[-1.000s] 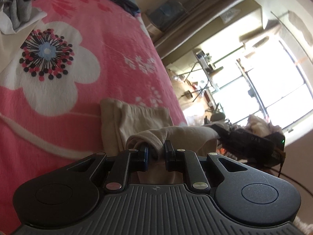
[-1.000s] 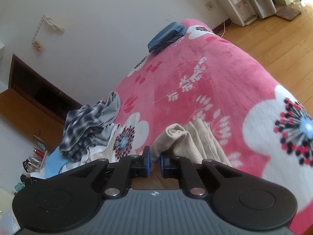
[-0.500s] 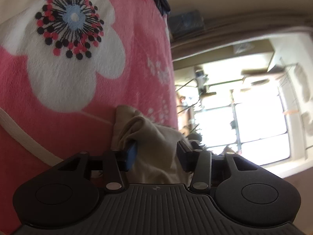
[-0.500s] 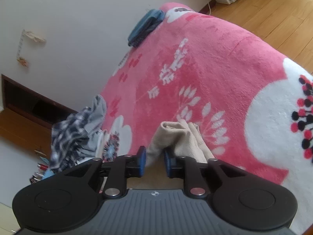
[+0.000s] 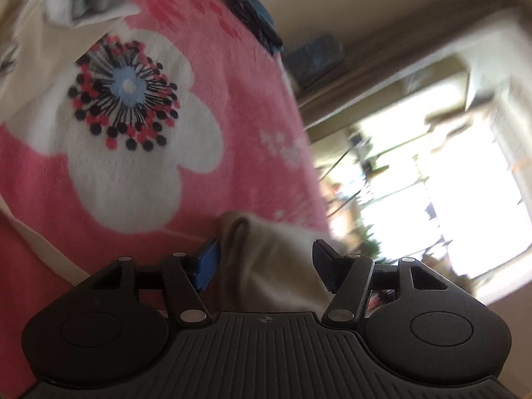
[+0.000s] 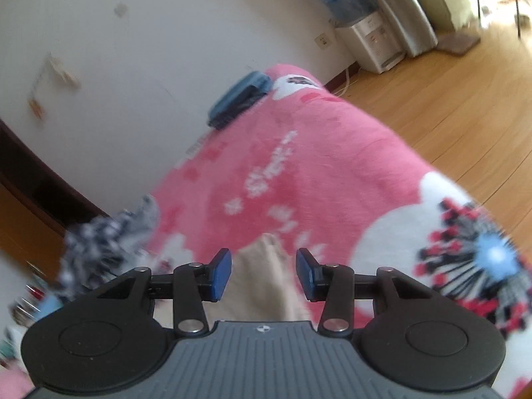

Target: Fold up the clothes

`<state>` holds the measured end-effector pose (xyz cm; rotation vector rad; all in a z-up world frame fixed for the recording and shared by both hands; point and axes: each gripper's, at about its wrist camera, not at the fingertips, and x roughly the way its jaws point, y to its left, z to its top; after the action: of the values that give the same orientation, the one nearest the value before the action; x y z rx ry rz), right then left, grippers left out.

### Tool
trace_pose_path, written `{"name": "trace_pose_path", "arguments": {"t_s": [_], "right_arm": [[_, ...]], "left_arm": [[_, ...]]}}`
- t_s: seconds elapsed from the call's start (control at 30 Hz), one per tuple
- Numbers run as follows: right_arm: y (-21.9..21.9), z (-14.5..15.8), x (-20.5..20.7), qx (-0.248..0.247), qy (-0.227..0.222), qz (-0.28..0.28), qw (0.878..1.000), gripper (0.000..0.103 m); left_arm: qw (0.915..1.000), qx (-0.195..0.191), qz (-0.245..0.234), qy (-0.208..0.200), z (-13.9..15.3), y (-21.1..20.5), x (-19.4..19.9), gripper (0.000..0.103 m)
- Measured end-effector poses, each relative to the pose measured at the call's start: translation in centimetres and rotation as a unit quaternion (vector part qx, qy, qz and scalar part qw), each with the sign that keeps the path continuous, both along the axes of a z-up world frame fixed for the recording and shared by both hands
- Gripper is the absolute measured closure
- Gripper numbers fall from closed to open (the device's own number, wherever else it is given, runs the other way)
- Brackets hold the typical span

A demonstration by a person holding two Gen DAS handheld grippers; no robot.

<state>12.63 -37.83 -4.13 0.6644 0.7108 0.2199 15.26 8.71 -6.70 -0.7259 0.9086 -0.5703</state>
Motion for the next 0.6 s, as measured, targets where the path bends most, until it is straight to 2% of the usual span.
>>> {"name": "trace_pose_path", "arguments": {"t_s": [0.07, 0.13, 0.17, 0.23, 0.27, 0.3, 0.37, 0.47, 0.57, 0.6], "right_arm": [[0.5, -0.3, 1.0, -0.020, 0.005, 0.017, 1.000, 0.057], [1.3, -1.1, 3.0, -0.021, 0.025, 0.059, 0.998, 0.056], [1.7, -1.6, 3.8, -0.020, 0.036, 0.077, 0.996, 0.056], [2.2, -2.4, 4.7, -0.011, 0.041, 0.080, 0.996, 0.061], [2.4, -2.6, 4.9, -0.007, 0.036, 0.082, 0.996, 0.081], [2.5, -2.7, 4.9, -0.009, 0.033, 0.080, 0.996, 0.093], [2.6, -2.3, 4.2, -0.009, 0.010, 0.083, 0.996, 0.098], [2.3, -1.6, 3.4, 0.006, -0.027, 0.078, 0.997, 0.099], [1.8, -2.6, 3.7, 0.004, -0.022, 0.056, 0.998, 0.098], [1.8, -3.4, 4.1, -0.002, -0.008, 0.052, 0.999, 0.098]], "left_arm": [[0.9990, 0.041, -0.013, -0.012, -0.1, -1.3, 0.1, 0.045], [0.9981, 0.058, -0.013, -0.013, -0.4, -2.2, 0.3, 0.064], [0.9982, 0.058, -0.012, -0.014, -0.4, -2.4, 0.4, 0.066], [0.9982, 0.055, -0.011, -0.021, -0.2, -2.7, 0.5, 0.082], [0.9980, 0.055, -0.012, -0.027, 0.0, -2.9, 0.4, 0.083], [0.9979, 0.053, -0.012, -0.036, 0.4, -2.9, 0.3, 0.086], [0.9978, 0.041, -0.013, -0.051, 1.1, -2.8, 0.0, 0.087], [0.9983, 0.028, -0.012, -0.050, 1.1, -2.6, 0.4, 0.087], [0.9999, 0.006, -0.001, -0.012, -0.7, -2.2, 1.8, 0.086], [1.0000, -0.003, 0.003, 0.005, -1.6, -2.0, 2.3, 0.081]]}}
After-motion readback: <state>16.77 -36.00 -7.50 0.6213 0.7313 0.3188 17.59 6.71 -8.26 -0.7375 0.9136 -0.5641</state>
